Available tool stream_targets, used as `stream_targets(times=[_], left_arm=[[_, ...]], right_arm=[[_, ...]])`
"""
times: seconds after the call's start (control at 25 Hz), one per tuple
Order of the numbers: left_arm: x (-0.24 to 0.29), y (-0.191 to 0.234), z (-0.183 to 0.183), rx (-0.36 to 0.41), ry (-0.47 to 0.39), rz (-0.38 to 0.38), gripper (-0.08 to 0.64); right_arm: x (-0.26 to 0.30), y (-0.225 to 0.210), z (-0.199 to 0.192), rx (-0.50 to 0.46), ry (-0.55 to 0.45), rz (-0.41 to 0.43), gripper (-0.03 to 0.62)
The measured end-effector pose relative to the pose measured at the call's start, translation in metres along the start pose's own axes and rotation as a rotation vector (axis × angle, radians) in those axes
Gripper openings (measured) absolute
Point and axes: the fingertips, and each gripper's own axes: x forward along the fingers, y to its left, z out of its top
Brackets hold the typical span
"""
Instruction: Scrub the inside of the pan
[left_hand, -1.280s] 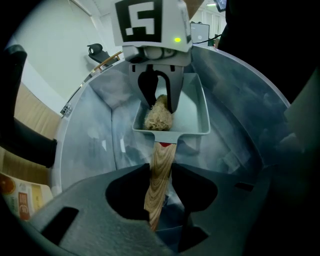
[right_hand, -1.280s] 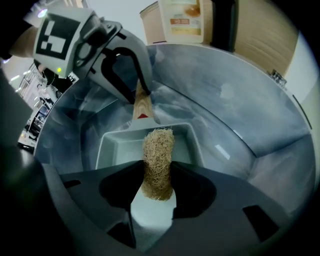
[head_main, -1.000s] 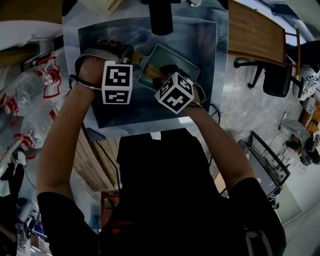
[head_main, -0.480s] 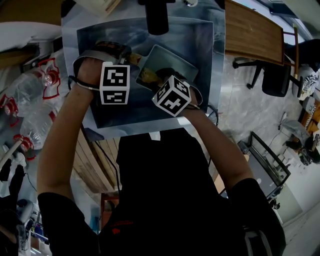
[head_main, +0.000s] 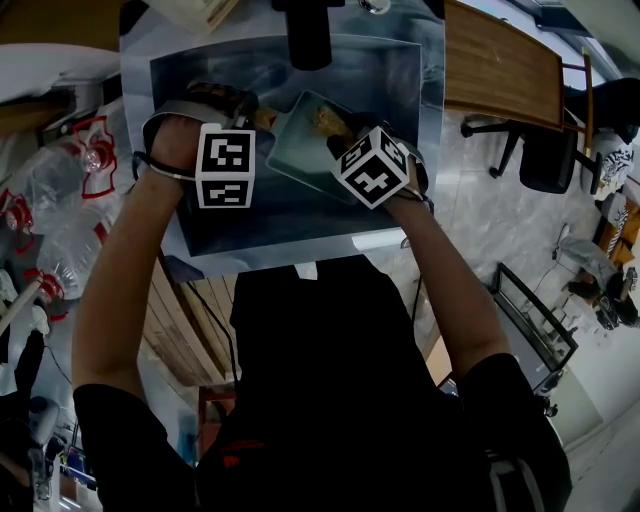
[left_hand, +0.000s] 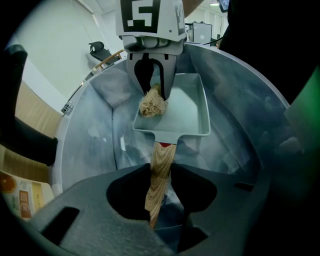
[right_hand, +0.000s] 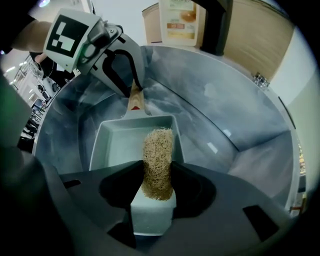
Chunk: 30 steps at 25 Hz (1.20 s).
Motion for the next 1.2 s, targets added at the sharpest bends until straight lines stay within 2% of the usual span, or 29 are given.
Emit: stream_targets(times=[0.24,0.52,1.2], left_arm=[[0.000,0.000,0.001,-0.004,-0.003,0.004,0.140],[0.000,0.000,0.001,-0.010,-0.002,0.004,0.140],[0.000,0.000,0.000,-0.018,-0.005,0.004,0.137]], right_arm=[[0.011,-0.003,-0.007,-0.013,0.042,-0.022,0.179],[0.013,0.001,-0.007,-0.005,0.052,-0.007,0.178],[0.015,0.078,-0.009,-0.111,0.095,0.110,0.178]])
